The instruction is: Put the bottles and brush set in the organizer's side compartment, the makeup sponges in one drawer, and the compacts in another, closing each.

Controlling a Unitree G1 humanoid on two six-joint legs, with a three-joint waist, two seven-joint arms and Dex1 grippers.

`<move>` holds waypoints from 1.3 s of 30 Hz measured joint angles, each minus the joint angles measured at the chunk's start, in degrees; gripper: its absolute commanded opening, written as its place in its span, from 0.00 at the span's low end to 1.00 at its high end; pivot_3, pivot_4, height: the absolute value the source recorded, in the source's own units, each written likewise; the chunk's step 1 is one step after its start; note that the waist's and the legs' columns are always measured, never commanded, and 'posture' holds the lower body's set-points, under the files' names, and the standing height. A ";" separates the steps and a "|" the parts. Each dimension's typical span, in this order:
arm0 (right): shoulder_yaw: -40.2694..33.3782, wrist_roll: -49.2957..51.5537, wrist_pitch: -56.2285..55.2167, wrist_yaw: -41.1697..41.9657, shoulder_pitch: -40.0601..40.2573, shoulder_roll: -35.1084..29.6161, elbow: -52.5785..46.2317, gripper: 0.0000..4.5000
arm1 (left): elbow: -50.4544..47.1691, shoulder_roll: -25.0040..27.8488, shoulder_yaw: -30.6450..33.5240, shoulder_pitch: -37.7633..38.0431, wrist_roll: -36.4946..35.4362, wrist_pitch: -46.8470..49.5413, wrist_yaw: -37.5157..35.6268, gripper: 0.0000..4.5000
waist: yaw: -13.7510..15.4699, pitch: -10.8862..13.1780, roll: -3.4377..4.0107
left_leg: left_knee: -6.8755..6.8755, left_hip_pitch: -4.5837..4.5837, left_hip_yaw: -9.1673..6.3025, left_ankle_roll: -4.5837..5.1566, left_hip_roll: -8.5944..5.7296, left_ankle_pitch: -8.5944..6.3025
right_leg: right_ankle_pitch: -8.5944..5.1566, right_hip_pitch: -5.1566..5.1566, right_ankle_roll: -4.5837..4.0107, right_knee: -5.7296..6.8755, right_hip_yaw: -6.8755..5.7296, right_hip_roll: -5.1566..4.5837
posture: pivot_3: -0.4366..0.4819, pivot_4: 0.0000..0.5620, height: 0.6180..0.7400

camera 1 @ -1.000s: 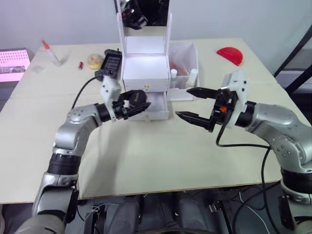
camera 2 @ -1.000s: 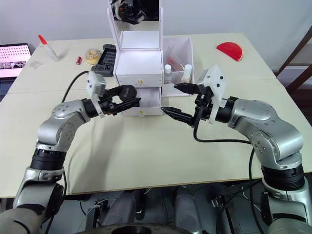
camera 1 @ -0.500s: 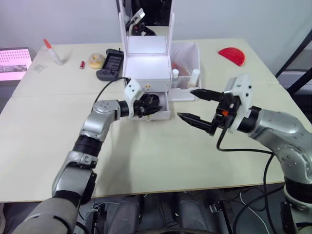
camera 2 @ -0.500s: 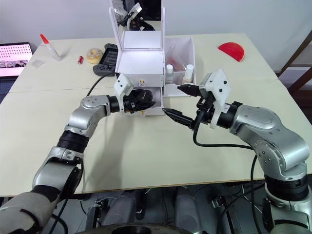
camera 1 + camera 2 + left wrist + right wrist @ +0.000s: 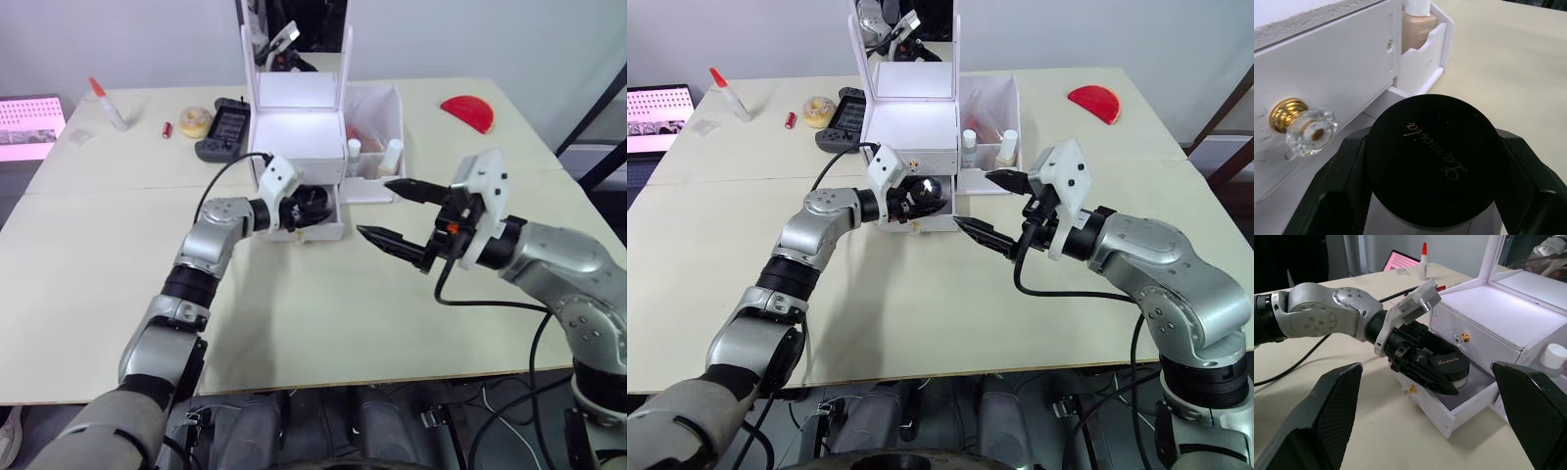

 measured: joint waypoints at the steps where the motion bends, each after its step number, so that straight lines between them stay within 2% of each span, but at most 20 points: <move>1: 0.00 0.01 0.00 -0.02 0.11 0.00 0.00 1.00 | -0.02 -0.27 -0.03 0.00 -0.04 0.30 -0.09 1.00 | 0.00 0.00 0.00 | 0.01 0.00 0.00 0.00 0.00 0.00 | 0.00 0.00 0.00 0.00 0.00 0.00 | 0.48 0.27 0.98; 8: -0.05 0.43 -0.01 -0.46 0.36 0.01 -0.12 1.00 | -0.97 1.20 0.87 -0.02 -0.42 3.17 -0.28 1.00 | -0.13 0.00 0.00 | 0.00 0.01 0.00 0.00 0.00 0.00 | 0.00 -0.01 0.00 0.02 0.00 0.03 | 0.48 0.27 0.98; 15: 0.00 0.57 -0.11 -0.47 0.32 0.05 -0.09 1.00 | -10.25 7.98 5.28 2.37 -5.94 10.67 -5.00 1.00 | -0.18 0.00 0.00 | -0.01 0.01 -0.02 0.00 0.04 0.00 | 0.00 -0.01 0.00 0.02 0.00 0.03 | 0.48 0.27 0.98; 18: -0.02 0.55 -0.15 -0.41 0.38 0.04 -0.03 1.00 | -16.44 11.59 7.27 5.66 -10.98 15.78 -9.52 0.82 | -0.23 0.00 0.01 | -0.01 0.01 -0.04 0.00 0.06 0.00 | 0.00 -0.01 0.00 0.03 0.00 0.03 | 0.48 0.27 0.98; 21: -0.05 0.55 -0.25 -0.10 0.52 0.01 -0.03 1.00 | -20.66 16.46 7.66 8.79 -14.09 18.35 -13.79 0.50 | -0.24 0.00 0.01 | -0.01 0.01 -0.03 0.00 0.06 0.00 | -0.01 -0.01 -0.01 0.03 0.00 0.03 | 0.48 0.27 0.98; 22: -0.21 0.55 -0.27 0.11 0.76 -0.08 0.01 1.00 | -21.24 17.74 7.84 9.67 -14.19 18.73 -14.87 0.37 | -0.21 0.00 0.02 | -0.01 0.02 -0.02 0.00 0.06 0.00 | -0.01 -0.01 -0.01 0.03 0.01 0.03 | 0.48 0.27 0.98; 25: -1.14 0.55 -0.39 1.10 0.99 -0.85 0.16 1.00 | -22.01 20.64 7.79 12.35 -14.41 18.86 -16.93 0.06 | -0.02 0.00 0.02 | -0.01 0.01 -0.03 0.00 0.05 0.00 | -0.01 -0.01 -0.02 0.01 0.01 0.00 | 0.48 0.27 0.98; 26: -1.55 0.52 -0.55 1.49 1.09 -1.58 0.25 1.00 | -22.00 21.42 7.36 13.21 -13.88 18.19 -17.38 0.01 | 0.01 0.00 0.02 | 0.00 0.01 -0.02 0.00 0.04 0.00 | -0.01 0.01 -0.03 0.00 0.01 -0.01 | 0.48 0.27 0.98; 30: -3.05 0.47 -0.89 2.93 1.71 -3.02 1.17 1.00 | -21.19 21.49 4.95 14.66 -11.16 14.95 -17.21 0.01 | 0.11 0.01 0.01 | 0.01 0.01 -0.02 0.00 0.03 0.00 | -0.03 0.03 -0.06 -0.02 0.01 -0.04 | 0.48 0.27 0.98; 39: -5.86 0.44 -0.89 3.87 3.66 -5.09 1.52 1.00 | -6.40 12.20 2.27 7.72 -2.33 5.08 -6.14 0.01 | 0.02 0.01 0.00 | 0.02 0.01 -0.01 0.00 0.02 0.00 | -0.01 0.02 -0.01 0.00 0.00 -0.03 | 0.48 0.27 0.98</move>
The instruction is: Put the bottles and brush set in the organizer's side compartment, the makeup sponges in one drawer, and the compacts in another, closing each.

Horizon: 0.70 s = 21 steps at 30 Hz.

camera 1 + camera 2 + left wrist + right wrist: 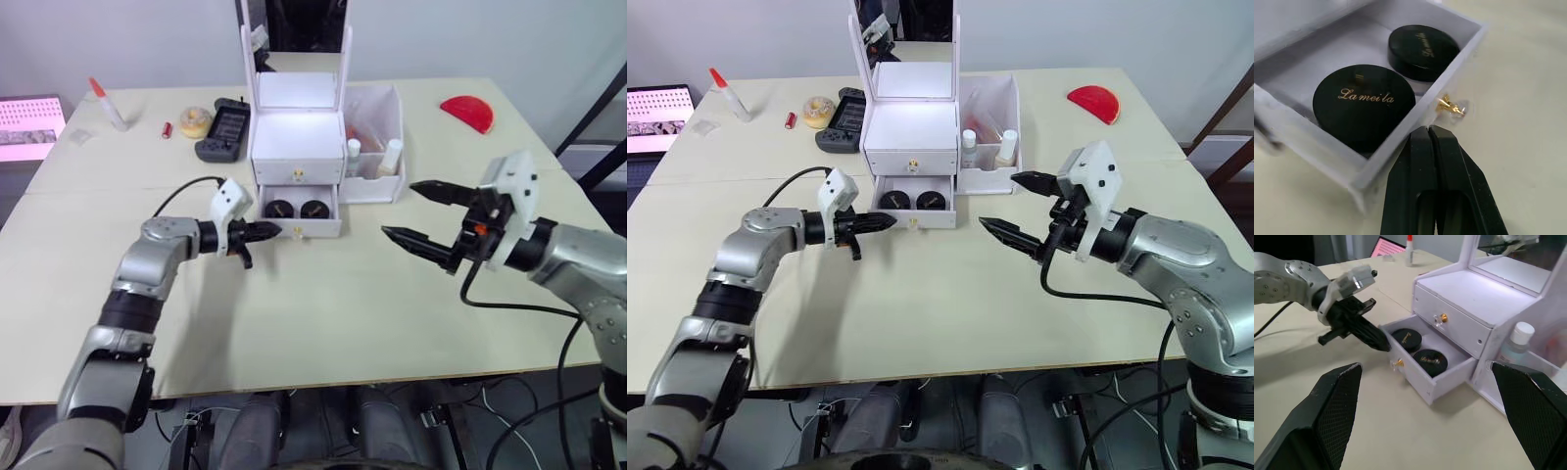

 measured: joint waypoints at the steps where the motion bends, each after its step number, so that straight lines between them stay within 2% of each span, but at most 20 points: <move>1: -0.02 0.01 0.01 0.03 0.03 -0.01 -0.01 1.00 | 1.96 -0.67 0.09 -1.16 0.91 -1.33 1.49 0.01 | -0.01 0.00 0.00 | 0.00 0.00 0.00 0.00 0.00 0.00 | 0.00 0.00 0.00 0.00 0.00 0.00 | 0.48 0.27 0.98; 12: 0.39 -0.01 0.64 -1.05 0.06 0.04 -0.10 1.00 | 15.39 -6.95 0.65 -6.79 3.63 -9.34 9.04 0.01 | 0.07 0.00 -0.01 | 0.05 -0.01 0.01 0.01 -0.02 0.00 | 0.01 0.01 0.02 0.00 0.00 -0.02 | 0.48 0.27 0.98; 21: 0.62 -0.59 0.70 -1.02 0.02 0.03 0.91 1.00 | 22.09 -9.86 1.71 -9.24 4.61 -13.65 11.60 0.01 | 0.02 0.00 -0.01 | 0.05 -0.01 0.02 0.01 -0.03 0.00 | 0.03 0.00 0.06 0.01 -0.01 -0.02 | 0.48 0.27 0.98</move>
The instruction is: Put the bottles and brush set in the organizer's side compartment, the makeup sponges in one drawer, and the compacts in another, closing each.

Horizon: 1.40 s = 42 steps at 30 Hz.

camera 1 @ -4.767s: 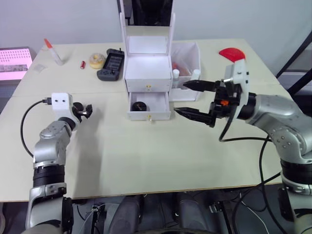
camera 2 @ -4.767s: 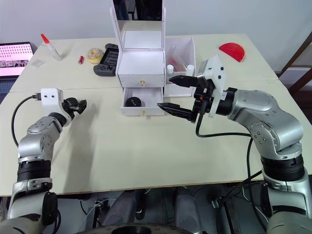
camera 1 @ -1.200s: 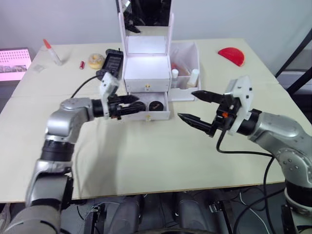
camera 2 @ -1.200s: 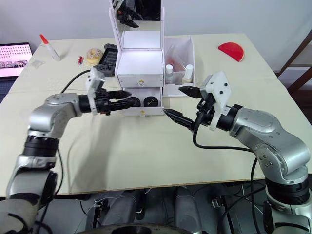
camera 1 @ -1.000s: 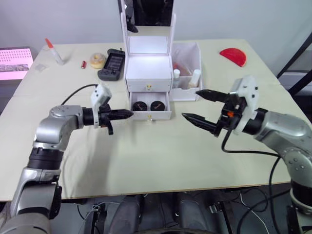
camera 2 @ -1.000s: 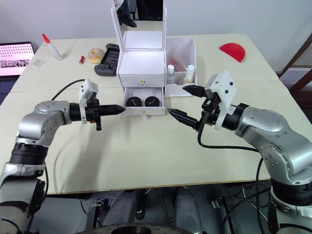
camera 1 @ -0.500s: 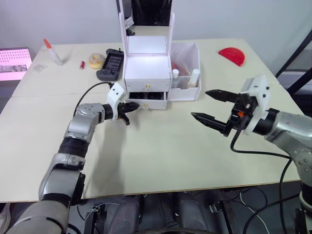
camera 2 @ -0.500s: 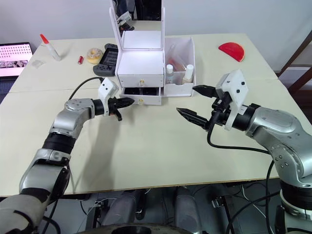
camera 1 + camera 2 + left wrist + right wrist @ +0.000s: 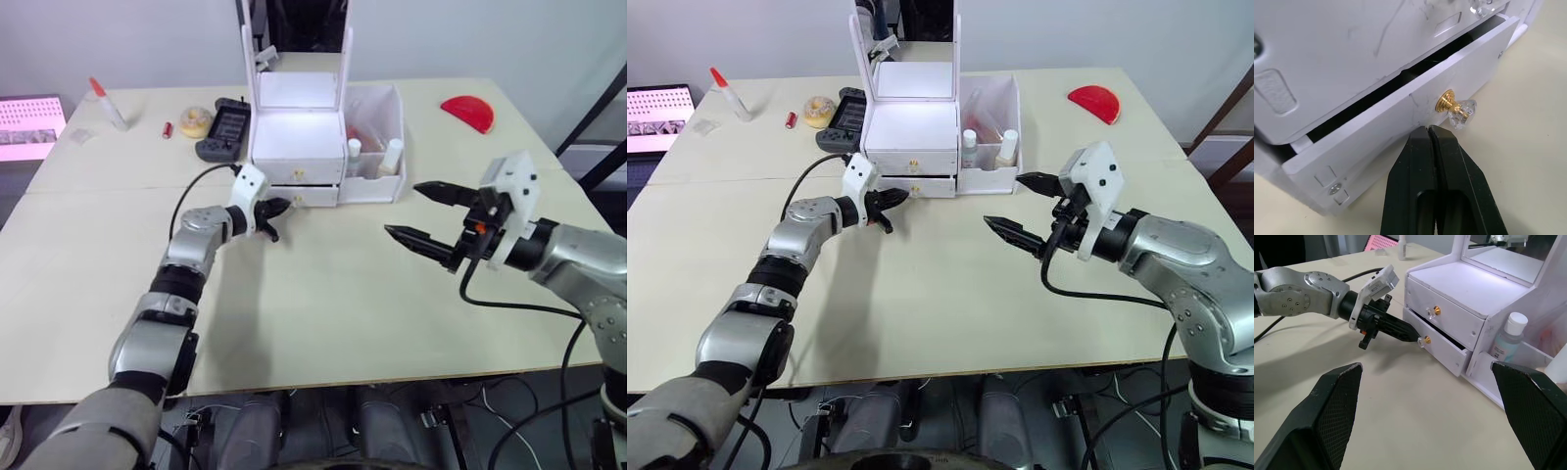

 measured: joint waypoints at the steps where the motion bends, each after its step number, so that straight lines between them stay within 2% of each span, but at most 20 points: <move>1: 0.01 0.01 0.01 0.02 0.00 0.00 0.00 1.00 | 0.52 -0.27 0.48 -0.19 0.03 -0.13 0.14 0.01 | 0.00 0.00 0.00 | 0.00 0.00 0.00 0.00 0.00 0.00 | 0.00 0.00 0.00 0.00 0.00 0.00 | 0.48 0.27 0.98; 16: 0.01 0.18 0.22 -0.06 0.24 0.02 -0.28 1.00 | 5.45 -1.93 1.67 -2.18 0.70 -1.80 1.73 0.01 | 0.02 0.00 0.00 | 0.04 0.00 0.01 0.00 -0.01 0.00 | 0.03 0.00 0.06 0.02 0.00 0.00 | 0.48 0.27 0.98; 22: -0.34 0.87 0.52 -0.18 1.44 0.00 -1.28 1.00 | 4.34 -2.06 1.92 -1.81 0.54 -1.07 1.51 0.01 | -0.01 0.00 0.00 | 0.03 0.00 0.00 0.00 -0.01 0.00 | 0.03 0.00 0.06 0.02 0.00 0.00 | 0.48 0.27 0.98; 26: -1.44 1.20 0.38 0.67 3.31 -0.85 -1.26 1.00 | -5.49 0.16 2.78 2.24 -0.82 3.04 -0.60 0.01 | -0.18 0.00 -0.01 | -0.01 0.00 0.00 0.00 0.01 0.00 | 0.03 0.00 0.06 0.02 0.00 0.00 | 0.48 0.27 0.98; 32: -7.76 -0.79 -2.60 4.37 7.87 -4.61 2.37 1.00 | -33.86 10.00 6.85 16.16 -11.20 19.44 -7.22 0.01 | -0.48 0.00 0.00 | -0.06 0.02 -0.02 0.00 0.06 -0.01 | 0.03 -0.04 0.04 0.06 0.03 0.01 | 0.48 0.27 0.98; 35: -11.39 -2.96 -5.54 8.08 11.58 -6.56 6.44 1.00 | -45.09 17.53 12.70 22.34 -17.54 24.95 -10.42 0.20 | -0.30 0.00 0.01 | -0.06 0.05 0.01 0.00 0.06 -0.01 | 0.02 -0.01 0.02 0.03 0.03 0.01 | 0.48 0.27 0.98; 37: -14.70 -4.67 -7.98 10.93 14.92 -7.59 9.72 1.00 | -50.00 23.97 18.82 27.51 -21.95 28.31 -13.56 0.41 | -0.30 0.00 0.03 | -0.11 0.05 0.03 0.00 0.07 -0.01 | -0.06 -0.02 -0.10 -0.02 0.03 0.01 | 0.48 0.27 0.98; 39: -17.86 -6.30 -10.80 13.53 17.48 -7.89 13.91 1.00 | -53.47 29.15 24.81 31.76 -25.76 31.71 -15.47 0.66 | -0.17 0.00 0.03 | -0.10 0.06 0.05 0.00 0.08 -0.01 | -0.09 0.01 -0.16 -0.04 0.03 0.01 | 0.48 0.27 0.98; 42: -21.07 -8.24 -14.49 17.03 20.64 -8.09 18.45 1.00 | -57.04 33.64 30.00 37.56 -28.02 33.78 -16.82 0.99 | 0.11 -0.01 0.08 | -0.05 0.07 0.04 0.00 0.07 -0.01 | -0.13 0.13 -0.20 -0.12 0.03 0.00 | 0.48 0.27 0.98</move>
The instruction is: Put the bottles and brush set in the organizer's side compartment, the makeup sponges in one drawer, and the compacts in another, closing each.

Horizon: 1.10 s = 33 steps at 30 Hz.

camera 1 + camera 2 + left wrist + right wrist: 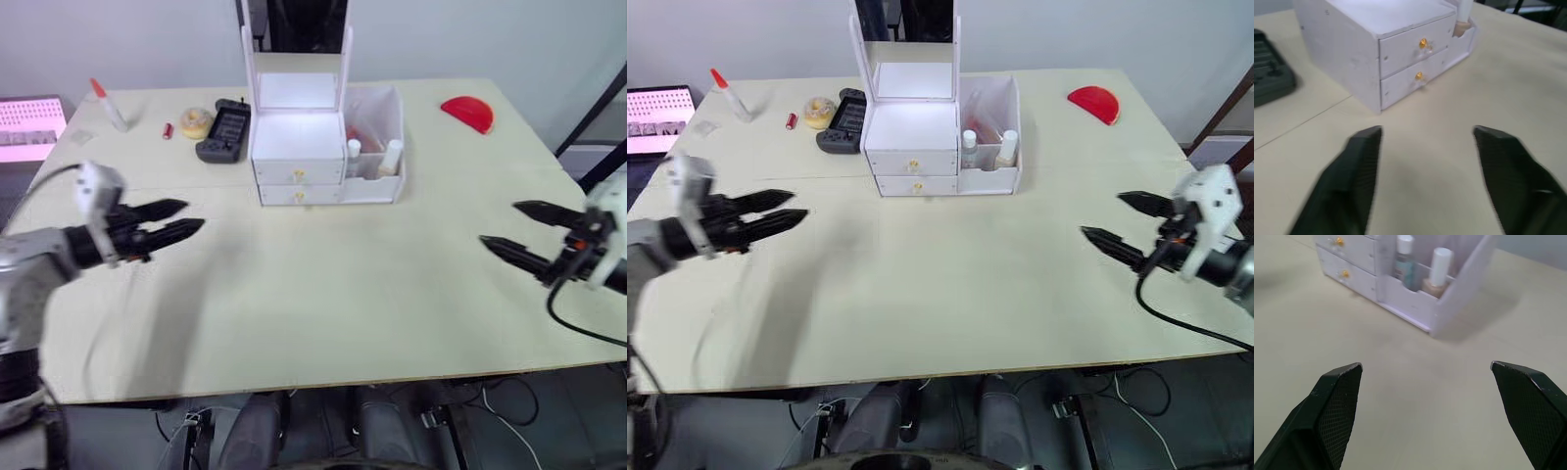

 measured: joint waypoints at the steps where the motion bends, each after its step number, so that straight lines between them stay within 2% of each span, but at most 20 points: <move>1: -1.30 -0.55 -0.92 1.22 1.32 -0.09 1.28 1.00 | -0.36 1.04 1.42 2.34 -0.18 0.13 -0.45 0.99 | -0.06 0.00 0.00 | -0.01 0.01 0.01 0.00 0.00 0.00 | 0.00 0.00 -0.01 -0.01 0.00 -0.01 | 0.48 0.27 0.98; 5: -5.80 -1.76 -3.68 5.58 5.13 -0.45 7.80 1.00 | -0.22 3.05 7.46 9.40 0.46 -0.49 -0.97 0.99 | -0.27 0.00 0.01 | -0.05 0.01 0.04 0.00 0.04 0.00 | -0.01 -0.04 -0.02 -0.02 0.00 0.00 | 0.48 0.27 0.98; 8: -6.45 -2.96 -5.29 7.40 6.05 -0.48 11.64 1.00 | 0.24 3.31 10.19 12.11 1.65 -2.60 -0.41 0.99 | -0.28 0.00 0.03 | -0.05 0.02 0.07 -0.01 0.06 -0.01 | -0.03 -0.05 -0.04 -0.02 0.00 -0.02 | 0.48 0.27 0.98; 25: -3.85 -4.13 -7.91 9.43 2.56 -0.62 16.52 1.00 | -1.26 2.77 12.08 13.66 0.42 -3.87 4.66 0.99 | -0.24 0.01 0.05 | -0.07 0.01 0.07 -0.02 0.05 -0.01 | -0.04 -0.07 -0.06 -0.03 0.01 -0.04 | 0.48 0.27 0.98; 33: -3.79 -4.19 -7.86 9.45 1.86 -0.63 16.59 1.00 | -2.90 2.77 12.10 13.17 -1.90 -0.78 8.00 0.99 | -0.25 0.01 0.05 | -0.06 0.01 0.07 -0.02 0.05 -0.01 | -0.04 -0.07 -0.06 -0.03 0.02 -0.04 | 0.48 0.27 0.98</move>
